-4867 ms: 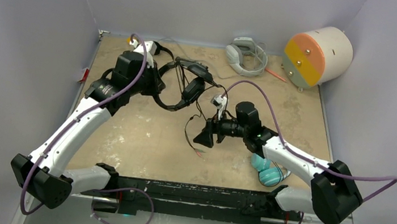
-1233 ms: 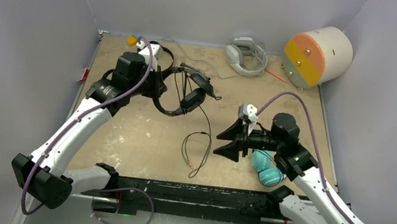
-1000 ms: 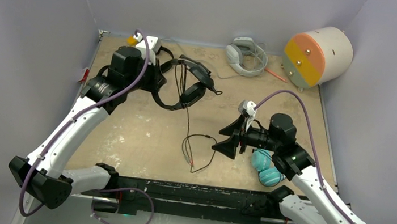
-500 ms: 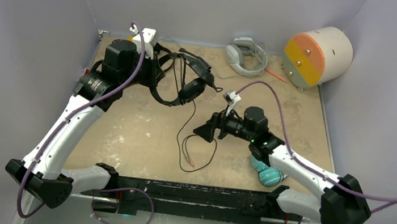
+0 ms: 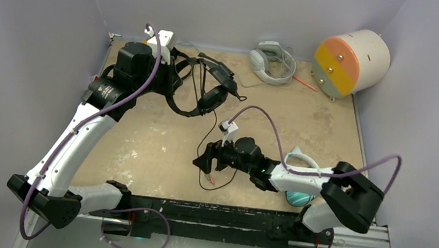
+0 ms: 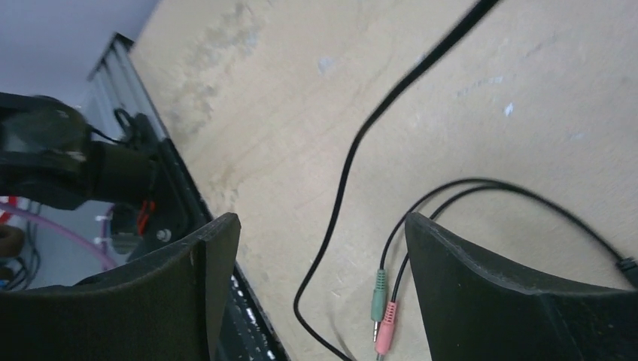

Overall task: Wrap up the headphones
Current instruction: Wrap the headphones cable around the headphones.

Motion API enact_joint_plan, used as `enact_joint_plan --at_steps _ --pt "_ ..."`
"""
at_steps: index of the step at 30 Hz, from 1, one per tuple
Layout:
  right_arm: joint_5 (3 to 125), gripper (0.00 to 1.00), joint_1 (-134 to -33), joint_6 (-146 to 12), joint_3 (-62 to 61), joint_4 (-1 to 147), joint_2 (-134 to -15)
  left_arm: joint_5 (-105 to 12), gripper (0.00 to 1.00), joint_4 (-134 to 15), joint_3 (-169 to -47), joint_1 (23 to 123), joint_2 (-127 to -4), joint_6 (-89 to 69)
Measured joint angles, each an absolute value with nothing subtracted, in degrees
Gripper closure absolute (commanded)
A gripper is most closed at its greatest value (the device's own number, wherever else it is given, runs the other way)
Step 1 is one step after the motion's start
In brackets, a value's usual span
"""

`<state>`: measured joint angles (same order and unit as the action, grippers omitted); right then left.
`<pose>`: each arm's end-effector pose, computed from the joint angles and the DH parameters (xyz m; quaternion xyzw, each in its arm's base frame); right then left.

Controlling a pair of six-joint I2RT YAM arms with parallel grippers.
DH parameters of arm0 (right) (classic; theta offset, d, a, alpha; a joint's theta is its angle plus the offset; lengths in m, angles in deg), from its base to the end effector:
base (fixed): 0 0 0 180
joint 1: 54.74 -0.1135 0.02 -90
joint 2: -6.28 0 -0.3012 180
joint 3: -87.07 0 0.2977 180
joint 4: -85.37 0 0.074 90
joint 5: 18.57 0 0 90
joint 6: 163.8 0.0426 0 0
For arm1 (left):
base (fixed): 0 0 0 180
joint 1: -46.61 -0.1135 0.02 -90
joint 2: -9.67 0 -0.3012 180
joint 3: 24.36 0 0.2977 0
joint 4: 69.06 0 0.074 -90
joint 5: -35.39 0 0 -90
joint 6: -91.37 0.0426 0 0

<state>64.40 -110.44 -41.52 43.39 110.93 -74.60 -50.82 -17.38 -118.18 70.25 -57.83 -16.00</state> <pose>0.1779 0.2700 0.2074 -0.1950 0.7497 0.4721 0.4207 0.2525 -0.1136 0.4739 0.0638 0.8424 -0.2134 0.4907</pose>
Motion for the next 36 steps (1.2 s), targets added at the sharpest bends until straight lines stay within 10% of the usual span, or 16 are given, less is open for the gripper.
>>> enact_joint_plan --at_steps 5,10,28,36 --pt "68.0 0.31 -114.1 -40.7 41.8 111.6 -83.0 -51.1 1.0 -17.3 -118.2 70.2 -57.9 -16.0" --pt "70.0 0.98 -115.8 -40.0 38.8 111.7 -87.2 -52.6 1.0 -17.2 -118.2 70.2 -58.0 -16.1" --pt "72.9 1.0 -128.8 -44.9 38.0 89.1 -60.9 -77.7 1.0 -22.0 -120.5 69.1 -68.4 -18.2" --pt "70.2 1.0 -129.1 -50.7 19.0 65.8 -61.1 -84.0 1.0 -25.2 -116.0 69.1 -68.5 -14.9"
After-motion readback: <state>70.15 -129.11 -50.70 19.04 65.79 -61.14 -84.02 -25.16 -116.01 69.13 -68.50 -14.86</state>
